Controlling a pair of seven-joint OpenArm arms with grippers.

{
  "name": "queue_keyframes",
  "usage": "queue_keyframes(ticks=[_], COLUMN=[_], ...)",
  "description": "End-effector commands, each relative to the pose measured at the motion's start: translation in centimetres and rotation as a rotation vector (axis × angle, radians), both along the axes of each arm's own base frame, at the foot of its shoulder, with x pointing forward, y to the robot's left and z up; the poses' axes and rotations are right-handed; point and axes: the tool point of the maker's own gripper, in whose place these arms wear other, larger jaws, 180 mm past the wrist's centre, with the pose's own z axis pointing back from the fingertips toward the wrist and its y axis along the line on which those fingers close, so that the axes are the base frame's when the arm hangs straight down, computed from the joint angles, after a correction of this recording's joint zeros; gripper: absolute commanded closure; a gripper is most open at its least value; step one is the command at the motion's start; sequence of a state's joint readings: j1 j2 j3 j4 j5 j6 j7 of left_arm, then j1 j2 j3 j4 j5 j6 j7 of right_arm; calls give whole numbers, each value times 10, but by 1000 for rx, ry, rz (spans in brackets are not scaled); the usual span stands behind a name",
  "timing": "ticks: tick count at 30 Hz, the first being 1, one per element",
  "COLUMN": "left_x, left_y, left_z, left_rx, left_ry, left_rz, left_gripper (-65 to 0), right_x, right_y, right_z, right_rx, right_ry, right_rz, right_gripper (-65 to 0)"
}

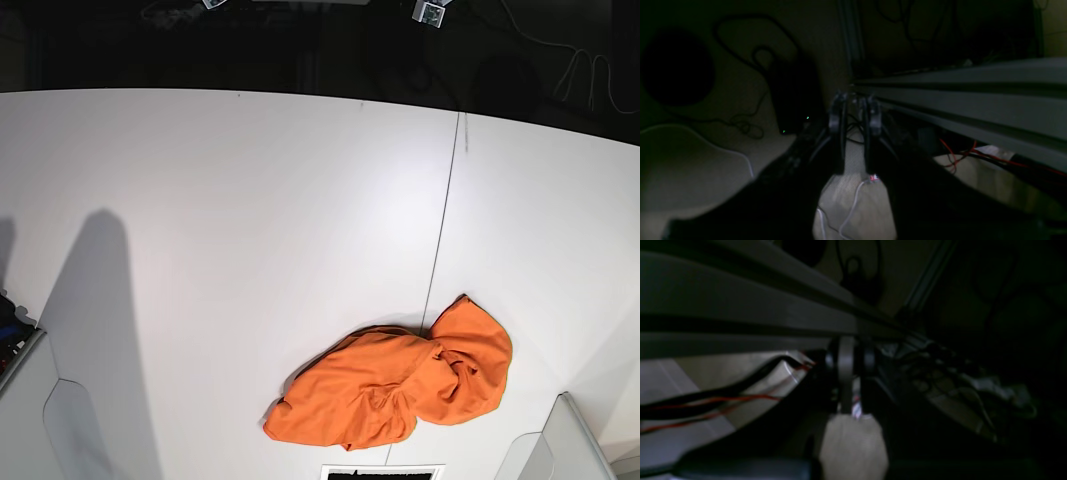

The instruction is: Layout the t-shirt on the table in an organized manner, then fold the t-shirt properly

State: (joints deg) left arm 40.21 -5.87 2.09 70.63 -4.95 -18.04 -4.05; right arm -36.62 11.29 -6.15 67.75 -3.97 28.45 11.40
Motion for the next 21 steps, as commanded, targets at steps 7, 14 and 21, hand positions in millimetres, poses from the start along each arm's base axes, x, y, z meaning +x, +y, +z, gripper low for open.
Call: queue_keyframes(ticks=[7, 14, 21], left_x=[18, 52, 101], left_y=[-9, 17, 74], left_z=[52, 104, 164], left_rx=[-86, -17, 65], left_ry=[-134, -288, -446], left_rz=[-71, -91, -18], left_gripper=[-115, -117, -117], right_x=[17, 58, 123], right_y=[2, -11, -38], right_z=[54, 109, 160], right_rx=[42, 66, 75], right_ry=[-146, -307, -505], right_rz=[40, 8, -90], right_gripper=[-48, -48, -48])
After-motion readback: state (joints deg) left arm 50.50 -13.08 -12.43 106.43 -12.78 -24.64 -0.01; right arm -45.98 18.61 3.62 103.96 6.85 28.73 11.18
